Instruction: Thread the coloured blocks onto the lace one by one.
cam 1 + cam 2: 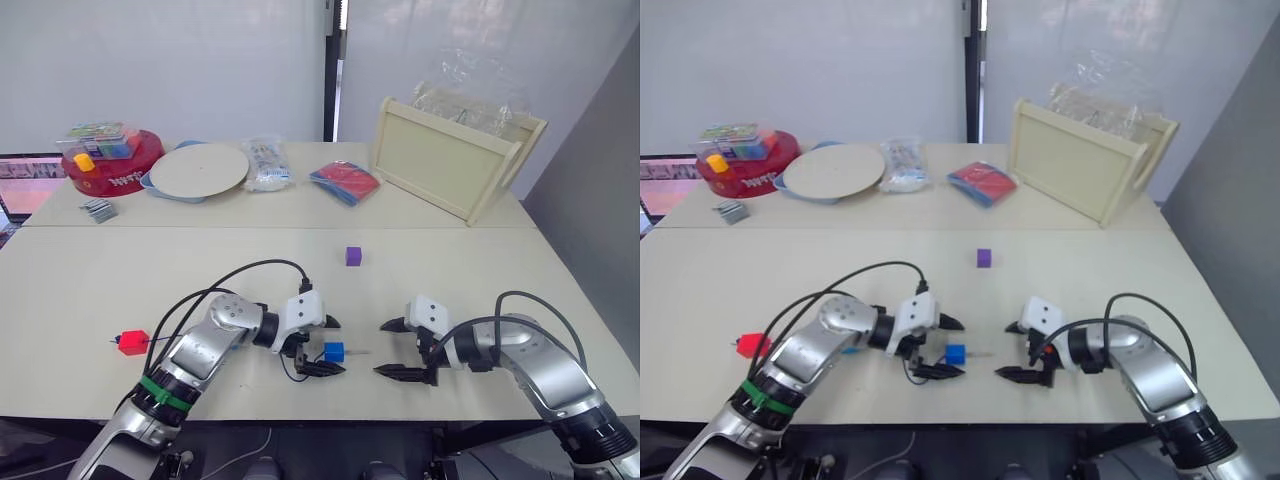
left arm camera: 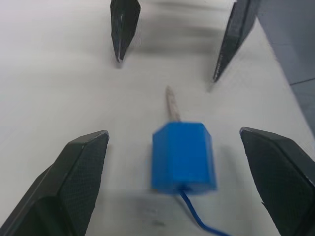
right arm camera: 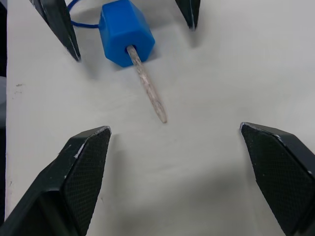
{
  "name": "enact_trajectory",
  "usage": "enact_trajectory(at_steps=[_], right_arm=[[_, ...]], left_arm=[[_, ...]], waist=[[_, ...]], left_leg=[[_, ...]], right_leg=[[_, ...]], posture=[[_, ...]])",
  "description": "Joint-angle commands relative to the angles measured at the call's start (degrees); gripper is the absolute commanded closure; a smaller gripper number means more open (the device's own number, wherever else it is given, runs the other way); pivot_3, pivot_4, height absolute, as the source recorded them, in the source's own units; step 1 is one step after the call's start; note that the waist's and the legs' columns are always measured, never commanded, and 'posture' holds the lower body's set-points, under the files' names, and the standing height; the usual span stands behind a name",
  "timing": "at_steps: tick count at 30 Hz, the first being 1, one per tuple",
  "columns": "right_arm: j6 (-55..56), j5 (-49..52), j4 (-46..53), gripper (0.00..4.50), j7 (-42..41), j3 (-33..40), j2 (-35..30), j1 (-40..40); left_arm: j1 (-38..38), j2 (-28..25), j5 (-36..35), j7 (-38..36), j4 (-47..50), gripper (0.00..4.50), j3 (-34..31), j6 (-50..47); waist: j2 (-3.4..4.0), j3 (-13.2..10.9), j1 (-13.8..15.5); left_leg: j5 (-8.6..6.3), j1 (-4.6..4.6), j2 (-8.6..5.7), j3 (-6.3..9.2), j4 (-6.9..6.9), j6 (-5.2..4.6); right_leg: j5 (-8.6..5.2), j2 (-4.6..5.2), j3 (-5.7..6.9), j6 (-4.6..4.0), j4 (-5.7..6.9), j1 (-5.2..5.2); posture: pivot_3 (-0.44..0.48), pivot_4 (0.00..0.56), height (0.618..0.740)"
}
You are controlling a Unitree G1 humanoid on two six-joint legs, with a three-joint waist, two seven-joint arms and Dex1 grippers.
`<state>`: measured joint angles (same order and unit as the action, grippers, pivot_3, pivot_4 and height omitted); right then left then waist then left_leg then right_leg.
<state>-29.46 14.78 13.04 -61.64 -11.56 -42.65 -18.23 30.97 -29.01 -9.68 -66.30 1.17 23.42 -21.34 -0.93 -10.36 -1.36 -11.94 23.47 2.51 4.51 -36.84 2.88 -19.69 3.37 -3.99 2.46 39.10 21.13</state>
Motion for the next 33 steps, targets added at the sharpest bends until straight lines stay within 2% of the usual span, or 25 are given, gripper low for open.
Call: enact_trajectory(at_steps=[1,4,5,8,9,11,17,25,27,30,31,33], right_arm=[[-0.66,0.83,2.57,0.06,1.03,1.13,0.29,-0.48],[-0.76,0.63,2.62,0.0,1.59,0.67,0.8,-0.76],[-0.79,0.47,2.58,0.0,1.77,0.5,1.03,-0.89],[-0.43,0.04,2.53,0.0,1.92,-0.25,1.54,-1.26],[-0.36,0.03,2.53,0.0,1.93,-0.46,1.72,-1.37],[-0.1,-0.11,2.62,0.0,1.9,-1.13,2.09,-1.68],[1.25,-1.17,2.76,0.0,1.3,-3.4,2.9,-1.56],[6.09,-5.57,-2.74,2.45,1.72,-6.4,3.84,-1.88],[6.59,-5.92,-3.32,3.29,1.45,-6.49,3.65,-1.83],[6.48,-5.39,-2.97,4.28,0.84,-6.04,3.52,-2.15],[6.57,-5.26,-2.71,4.46,0.54,-5.99,3.4,-2.36],[6.56,-5.03,-2.05,4.5,0.04,-5.77,3.17,-2.78]], left_arm=[[-0.31,-0.5,0.82,-0.74,0.45,0.0,0.28,1.43],[-0.88,-0.73,1.53,-1.15,0.69,0.84,1.0,1.65],[-0.97,-0.86,1.9,-1.2,0.57,1.24,1.18,1.77],[-1.25,-1.14,2.88,-1.15,0.01,1.97,1.39,2.29],[-1.37,-1.27,3.08,-1.22,-0.06,2.48,1.47,2.38],[-1.65,-1.38,3.18,-1.46,0.1,3.15,1.44,2.47],[-1.77,-1.35,3.12,-1.65,0.36,3.19,1.33,2.41],[-1.71,-1.52,3.0,-2.04,0.41,3.19,1.28,2.37],[-1.7,-1.62,2.92,-2.23,0.46,3.19,1.23,2.29],[-1.74,-1.72,2.74,-2.42,0.59,3.19,1.01,1.92],[-1.83,-1.81,2.65,-2.4,0.68,3.19,0.83,1.74],[-2.54,-3.43,2.52,-2.76,0.93,3.19,-0.3,1.76]], waist=[[0.0,0.0,-0.14],[0.0,0.0,0.04],[0.0,0.0,0.13],[0.0,0.0,0.33],[0.0,0.0,0.34],[0.0,0.0,0.35],[0.0,0.0,0.34],[0.0,0.0,0.28],[0.0,0.0,0.29],[0.01,0.0,0.29],[0.01,0.0,0.29],[0.01,0.01,0.24]], left_leg=[[0.0,-0.01,0.01,0.0,0.0,0.0],[0.0,0.01,-0.01,0.01,-0.01,0.0],[0.0,0.01,-0.01,0.0,-0.01,0.0],[0.0,0.01,-0.01,0.0,-0.01,0.0],[0.0,0.01,-0.02,0.0,-0.02,0.0],[0.0,0.0,-0.01,0.0,-0.02,0.0],[0.0,0.0,-0.01,0.0,-0.02,0.0],[0.0,-0.04,-0.01,0.0,-0.01,0.0],[0.0,-0.06,-0.01,0.0,-0.01,0.0],[0.0,-0.1,-0.01,0.0,-0.01,0.0],[0.0,-0.12,-0.01,0.0,-0.01,0.0],[0.0,-0.12,0.0,0.01,-0.02,0.01]], right_leg=[[0.0,-0.02,0.0,0.0,0.01,0.0],[0.0,0.01,0.0,0.0,0.0,-0.01],[0.0,0.02,0.0,0.0,0.0,-0.01],[0.0,0.02,0.0,0.0,0.0,-0.01],[0.0,0.02,0.0,0.0,-0.01,-0.01],[0.0,0.02,0.0,0.0,-0.01,-0.02],[0.0,0.02,0.01,0.0,-0.01,-0.02],[0.0,0.01,0.0,0.0,-0.01,-0.04],[0.0,0.01,0.0,0.0,-0.01,-0.05],[0.0,0.01,0.0,0.0,0.0,-0.08],[0.0,0.01,0.01,0.0,0.01,-0.1],[0.0,0.01,0.01,0.0,0.01,-0.1]], posture=[[0.0,0.15,0.74],[0.0,0.15,0.74],[0.0,0.15,0.74],[0.0,0.15,0.74],[0.0,0.15,0.74],[0.0,0.15,0.74],[0.0,0.15,0.74],[0.0,0.15,0.74],[0.0,0.15,0.74],[0.0,0.15,0.74],[0.0,0.15,0.74],[0.0,0.15,0.74]])
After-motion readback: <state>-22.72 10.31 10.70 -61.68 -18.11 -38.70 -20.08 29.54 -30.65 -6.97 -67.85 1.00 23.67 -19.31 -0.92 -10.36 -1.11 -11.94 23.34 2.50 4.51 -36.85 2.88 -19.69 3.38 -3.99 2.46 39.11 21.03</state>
